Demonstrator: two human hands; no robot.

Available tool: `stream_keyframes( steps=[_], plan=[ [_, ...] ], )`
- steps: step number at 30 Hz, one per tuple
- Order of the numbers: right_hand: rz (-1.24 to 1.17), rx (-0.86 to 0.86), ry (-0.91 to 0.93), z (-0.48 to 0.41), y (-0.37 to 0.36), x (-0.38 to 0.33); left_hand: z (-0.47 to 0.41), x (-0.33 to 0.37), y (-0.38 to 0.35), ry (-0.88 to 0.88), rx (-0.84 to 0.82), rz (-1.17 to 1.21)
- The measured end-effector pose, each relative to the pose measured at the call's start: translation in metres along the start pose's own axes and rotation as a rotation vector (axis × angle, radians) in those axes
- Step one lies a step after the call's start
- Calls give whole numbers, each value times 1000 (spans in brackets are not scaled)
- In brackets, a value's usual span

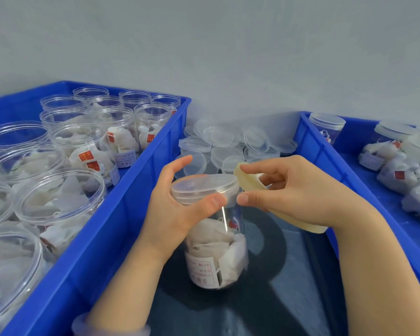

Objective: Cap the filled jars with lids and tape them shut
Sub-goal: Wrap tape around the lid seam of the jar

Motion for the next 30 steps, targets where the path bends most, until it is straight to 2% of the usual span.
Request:
stream_keyframes(
  steps=[14,18,24,30],
  plan=[
    [42,-85,-98,2,-7,9,4,7,-6,-81,-101,-4],
    [-35,-43,-74,-2,-5,10,3,7,-4,-34,-23,-38],
    [63,13,-41,-1,-4,4,4,10,-2,-35,15,-139],
    [58,-27,-42,-2,-12,0,6,8,-4,-14,80,-135]
  ],
)
Point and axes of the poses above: each hand's wrist, its own z-axis away from the middle knuckle, its own y-axis out of the back of the hand, x = y × z, the point moved 8 cm from there along -z, towards the middle knuckle, and after that the axes turned 13 degrees about -z, right-handed, at the moved point
